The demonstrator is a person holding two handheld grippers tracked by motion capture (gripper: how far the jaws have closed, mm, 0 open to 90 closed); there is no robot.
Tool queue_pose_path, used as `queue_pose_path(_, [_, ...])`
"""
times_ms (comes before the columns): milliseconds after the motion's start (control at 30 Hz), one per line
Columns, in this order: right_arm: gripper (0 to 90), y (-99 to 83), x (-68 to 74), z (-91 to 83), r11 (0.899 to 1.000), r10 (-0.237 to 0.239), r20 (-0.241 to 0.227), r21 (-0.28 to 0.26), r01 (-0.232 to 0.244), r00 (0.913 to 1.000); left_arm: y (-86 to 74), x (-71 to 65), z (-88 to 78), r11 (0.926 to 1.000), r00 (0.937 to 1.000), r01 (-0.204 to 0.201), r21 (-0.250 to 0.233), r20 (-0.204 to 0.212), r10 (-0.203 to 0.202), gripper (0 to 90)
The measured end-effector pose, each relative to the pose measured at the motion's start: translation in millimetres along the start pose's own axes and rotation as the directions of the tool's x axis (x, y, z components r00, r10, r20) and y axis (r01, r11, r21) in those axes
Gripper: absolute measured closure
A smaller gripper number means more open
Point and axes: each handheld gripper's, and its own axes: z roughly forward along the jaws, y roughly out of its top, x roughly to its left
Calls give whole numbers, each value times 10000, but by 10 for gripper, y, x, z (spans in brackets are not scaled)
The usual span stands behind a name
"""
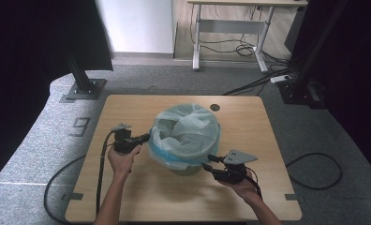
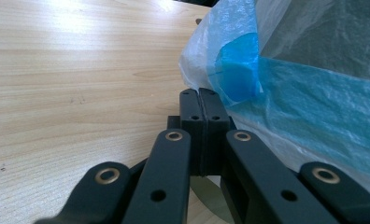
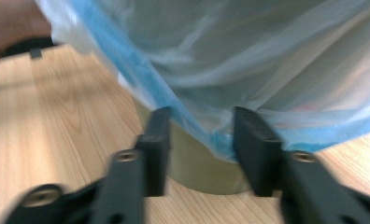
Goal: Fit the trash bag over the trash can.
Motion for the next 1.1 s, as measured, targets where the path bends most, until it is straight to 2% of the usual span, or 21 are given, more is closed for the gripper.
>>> queue_pose_path(233, [877,-13,61,28,9980,-447,602,-426,473,9972,-5,-10,-7,10000,10000,-55,-23,37,55,892])
queue_pose_path(367, [889,-19,49,21,9976,-340,501,-591,369,9982,-13,-1,-13,10000,10000,-38,-39,36,38,892])
queue_pose_path(433, [890,-49,38,22,9979,-183,257,-616,199,9995,-25,7,-12,10000,10000,-23,-22,34,23,893])
queue_pose_path(533, [891,-121,25,41,9991,-82,134,-409,87,9999,-61,33,1,10000,10000,23,36,34,-23,892])
queue_pose_path(667, [891,-257,-36,89,9998,70,-3,201,-70,10000,-123,83,34,9996,9995,268,80,142,-269,893])
queue_pose_path(867, [891,-404,-168,147,9950,124,315,988,-154,9994,-187,109,111,9988,9993,342,337,112,-346,893])
queue_pose_path(1100, [891,-542,-350,165,9880,581,837,1378,-693,9948,-239,129,228,9969,9992,389,679,-11,-389,893])
